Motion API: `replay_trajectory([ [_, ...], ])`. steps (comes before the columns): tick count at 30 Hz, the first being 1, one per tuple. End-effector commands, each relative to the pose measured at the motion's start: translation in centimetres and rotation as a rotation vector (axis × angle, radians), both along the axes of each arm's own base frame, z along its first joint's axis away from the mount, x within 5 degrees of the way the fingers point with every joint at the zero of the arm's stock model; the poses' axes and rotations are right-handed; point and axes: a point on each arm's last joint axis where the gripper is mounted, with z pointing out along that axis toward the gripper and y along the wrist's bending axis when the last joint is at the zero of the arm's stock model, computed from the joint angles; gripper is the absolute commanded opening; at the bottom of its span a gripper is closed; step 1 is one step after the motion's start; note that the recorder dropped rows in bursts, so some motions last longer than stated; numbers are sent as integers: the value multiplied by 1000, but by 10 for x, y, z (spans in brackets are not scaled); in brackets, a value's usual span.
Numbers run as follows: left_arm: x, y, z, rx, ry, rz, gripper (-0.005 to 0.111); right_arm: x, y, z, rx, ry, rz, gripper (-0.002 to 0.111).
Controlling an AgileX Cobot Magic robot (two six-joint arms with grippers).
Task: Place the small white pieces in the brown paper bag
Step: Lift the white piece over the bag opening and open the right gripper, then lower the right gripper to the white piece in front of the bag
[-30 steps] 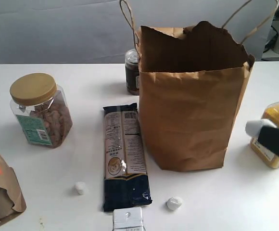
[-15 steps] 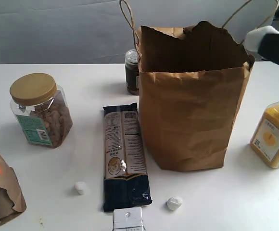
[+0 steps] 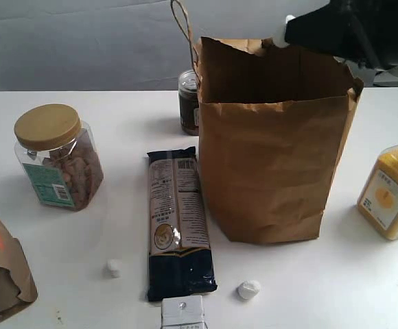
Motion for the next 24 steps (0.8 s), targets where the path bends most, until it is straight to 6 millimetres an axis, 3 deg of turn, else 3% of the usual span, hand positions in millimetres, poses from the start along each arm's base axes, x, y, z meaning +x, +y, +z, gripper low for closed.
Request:
replay_trajectory([
  [1,0,-1,0,-11,-7,-7,0,-3,8,-2,-57,-29,31,42],
  [5,0,-1,0,-11,-7,-7,0,-5,14,-1,-60,-51,8,42],
  [10,0,-1,0,-11,-7,-7,0,0,13,0,-50,-49,-50,62],
  [14,0,-1,0,-11,-7,-7,0,-1,13,-1,-50,-47,-43,66],
  [17,0,-1,0,-11,-7,-7,0,-3,14,-1,-49,-36,-17,54],
  [24,0,-1,0,-11,-7,-7,0,-21,19,7,-53,-68,85,7],
])
